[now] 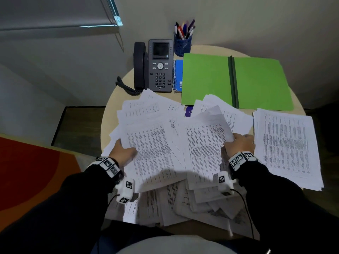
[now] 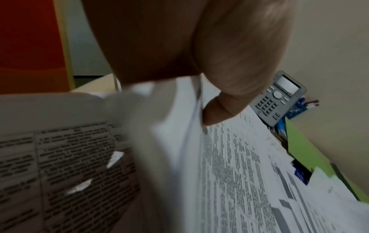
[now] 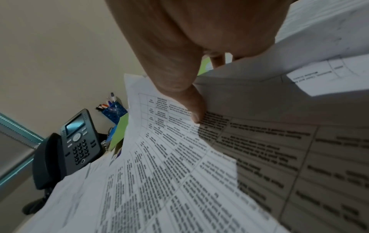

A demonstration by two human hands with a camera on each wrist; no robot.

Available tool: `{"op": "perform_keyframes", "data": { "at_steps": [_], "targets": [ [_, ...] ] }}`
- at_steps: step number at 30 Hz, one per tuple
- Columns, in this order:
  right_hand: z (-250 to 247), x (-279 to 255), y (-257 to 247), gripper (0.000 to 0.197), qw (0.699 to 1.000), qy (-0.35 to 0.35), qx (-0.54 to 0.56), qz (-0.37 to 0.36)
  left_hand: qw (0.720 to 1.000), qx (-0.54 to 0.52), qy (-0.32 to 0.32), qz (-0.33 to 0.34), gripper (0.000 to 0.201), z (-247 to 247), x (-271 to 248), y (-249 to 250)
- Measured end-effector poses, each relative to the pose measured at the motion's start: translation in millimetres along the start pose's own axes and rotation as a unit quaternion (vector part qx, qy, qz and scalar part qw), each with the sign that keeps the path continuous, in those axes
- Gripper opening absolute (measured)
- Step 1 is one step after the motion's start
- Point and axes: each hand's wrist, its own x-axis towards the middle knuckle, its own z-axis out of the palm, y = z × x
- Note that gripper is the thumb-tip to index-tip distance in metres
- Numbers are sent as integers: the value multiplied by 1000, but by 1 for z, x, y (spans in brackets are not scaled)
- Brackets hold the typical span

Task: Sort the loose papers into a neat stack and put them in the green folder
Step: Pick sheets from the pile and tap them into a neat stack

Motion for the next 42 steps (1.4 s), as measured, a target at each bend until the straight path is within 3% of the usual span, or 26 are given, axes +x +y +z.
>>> {"op": "perform_keyframes", "data": {
  "at_steps": [2,5,6,8,10,16,17,20,21,25,28,31,36,40,42],
  "targets": [
    [1,5,1,27,1000,2,-7,-2,1000,14,4,1,12,-8,1,-2],
    [-1,3,-3,25,1000,-2,-27,-4,999,-32,19,11,11,-8,4,-8],
    [-1,3,-4,25,1000,1,-30,-2,998,-64,18,6,16,-8,1,-9],
    [-2,0,-8,26,1000,5,-25,-1,994,-102,27,-8,60,-4,4,-12],
    [-4,0,-9,29,1000,6,-13,-2,998,-40,53,-11,94,-2,0,-11],
    [-14,-3,-10,83,989,-4,146,17,997,34,38,52,82,-6,-13,-11],
    [-18,-4,-10,76,987,-16,160,14,997,41,36,48,77,-7,-14,-11],
    [-29,-3,-1,20,981,-67,179,-28,998,23,41,49,53,-7,-23,-7],
    [-34,-3,1,15,976,-86,197,-39,998,22,38,53,48,-7,-25,-6],
    [-49,2,20,25,954,-115,271,-64,987,117,64,96,24,-1,-17,0],
    [-55,-1,30,31,913,-123,383,-65,956,257,79,118,56,8,-1,8],
    [-62,-16,33,34,889,-132,435,-53,951,291,68,78,54,20,8,14],
    [-51,-19,46,32,914,-129,382,-37,950,304,75,19,36,24,13,20],
    [-46,-22,44,24,942,-124,304,-67,954,286,94,-10,28,16,19,23],
    [-47,-24,41,22,956,-122,252,-83,958,273,92,-10,37,14,27,22]
  ]
}}
